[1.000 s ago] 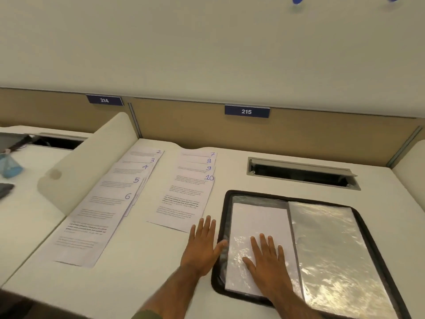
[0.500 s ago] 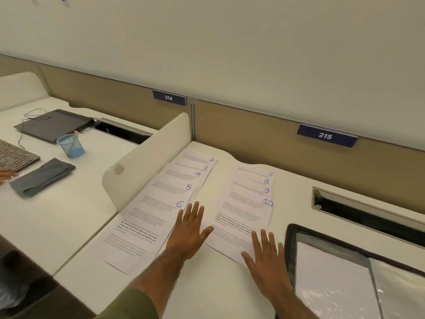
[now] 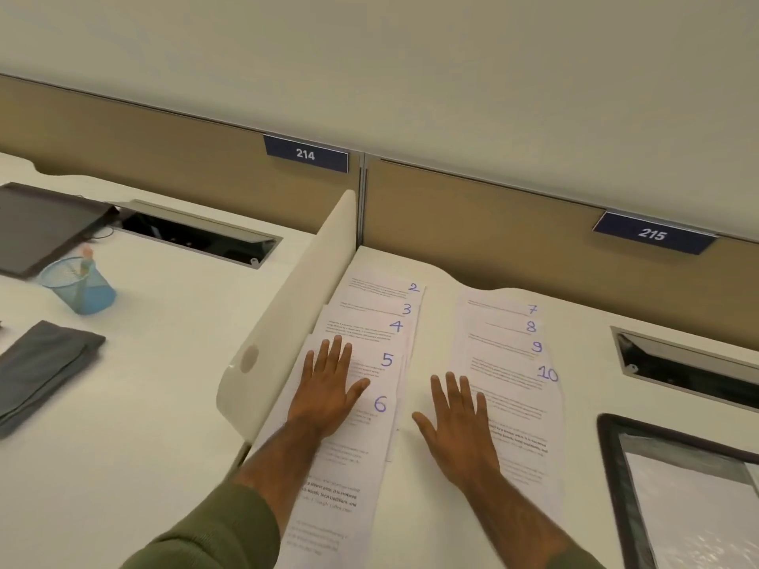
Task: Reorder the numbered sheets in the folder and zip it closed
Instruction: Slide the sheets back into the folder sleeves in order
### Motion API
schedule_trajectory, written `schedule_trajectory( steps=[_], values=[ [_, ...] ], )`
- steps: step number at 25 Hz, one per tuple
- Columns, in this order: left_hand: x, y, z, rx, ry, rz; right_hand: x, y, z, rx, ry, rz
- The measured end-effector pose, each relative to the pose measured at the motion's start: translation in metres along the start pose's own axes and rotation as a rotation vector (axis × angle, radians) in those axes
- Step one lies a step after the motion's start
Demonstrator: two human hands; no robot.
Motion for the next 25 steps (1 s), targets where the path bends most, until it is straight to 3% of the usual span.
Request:
schedule_trajectory(
  steps=[10, 19, 25],
  values=[
    [-0.019, 0.063, 0.018, -0.029, -0.018, 0.025, 0.037, 0.145, 0.022, -0.044, 0.026, 0.020],
    [-0.031, 0.090, 0.021, -0.049, -0.059, 0.016, 0.030, 0.248, 0.022, -0.049, 0.061, 0.108],
    [-0.029, 0.089, 0.019, -0.059, -0.058, 0.019, 0.012, 0.285, 0.015, -0.147, 0.137, 0.165]
  ],
)
Point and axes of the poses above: each hand's wrist, its own y-axis towards the middle knuckle, its own x-axis out of the back of the hand, z = x × y, the point moved 8 cm from there along y, towards the middle knuckle, and after that the axes turned 1 degree about -y, right-handed, at the moved point
